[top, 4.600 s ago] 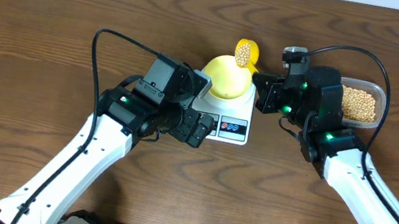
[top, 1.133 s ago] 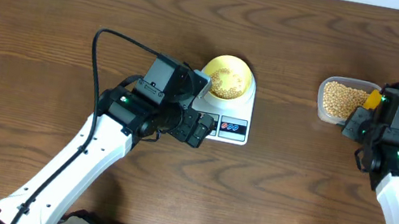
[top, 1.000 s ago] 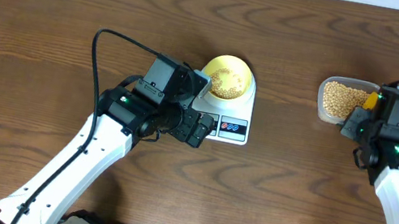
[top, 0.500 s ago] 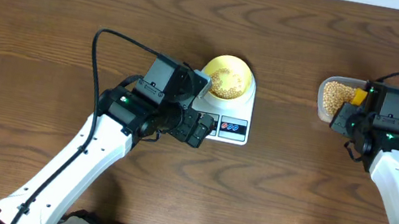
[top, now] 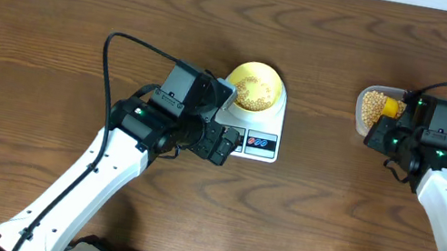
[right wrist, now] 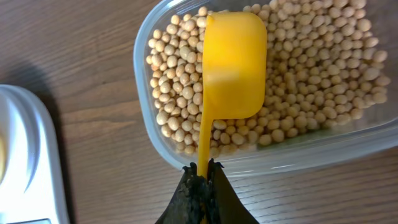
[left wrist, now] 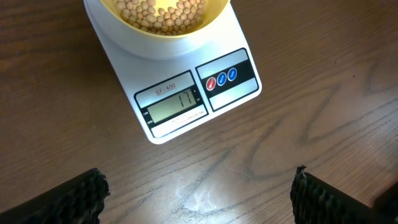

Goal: Scoop item into bowl and weigh 50g on scale
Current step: 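Dip the yellow scoop into the soybeans with the right gripper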

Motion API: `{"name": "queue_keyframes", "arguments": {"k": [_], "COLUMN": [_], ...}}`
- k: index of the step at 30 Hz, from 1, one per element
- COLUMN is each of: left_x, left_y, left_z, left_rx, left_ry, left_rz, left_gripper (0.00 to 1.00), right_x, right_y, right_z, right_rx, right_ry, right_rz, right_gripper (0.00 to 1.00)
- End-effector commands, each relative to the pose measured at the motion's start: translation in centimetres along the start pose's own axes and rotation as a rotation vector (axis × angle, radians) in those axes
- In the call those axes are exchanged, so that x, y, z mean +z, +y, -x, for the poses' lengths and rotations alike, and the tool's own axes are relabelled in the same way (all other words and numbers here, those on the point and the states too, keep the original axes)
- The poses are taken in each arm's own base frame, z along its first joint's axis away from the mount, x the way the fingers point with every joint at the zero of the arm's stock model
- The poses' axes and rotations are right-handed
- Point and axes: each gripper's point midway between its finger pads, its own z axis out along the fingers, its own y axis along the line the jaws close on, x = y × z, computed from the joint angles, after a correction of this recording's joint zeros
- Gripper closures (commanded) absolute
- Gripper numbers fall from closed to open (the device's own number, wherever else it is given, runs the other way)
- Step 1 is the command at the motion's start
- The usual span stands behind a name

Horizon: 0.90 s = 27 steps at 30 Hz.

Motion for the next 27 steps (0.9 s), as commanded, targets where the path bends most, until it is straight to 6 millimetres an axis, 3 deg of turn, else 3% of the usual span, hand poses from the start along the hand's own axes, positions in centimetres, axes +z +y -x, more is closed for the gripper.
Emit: {"name": "queue_keyframes", "arguments": {"k": [1,13,27], "left_x": [0.1,0.1,0.1], "left_y": [-0.2,-0.2,-0.2], "left_z": [-0.1,-0.1,-0.1], "left_rx": [0.017,0.017,0.017], "left_ry": [0.005,0.005,0.005], "left_rz": [-0.012,-0.012,-0.012], "left_gripper": [0.04,0.04,0.04], "right_x": [-0.1,-1.1,-1.5], "right_y": [0.7,0.4,-0.8], "right_z": [-0.3,0.2,0.5], "right_rx": [0.03,0.118,0.228], "right_ry": [0.026,0.043,0.047], "right_rz": [0.082,0.231,0.24], "right_gripper": [0.99,0.99,0.99]}}
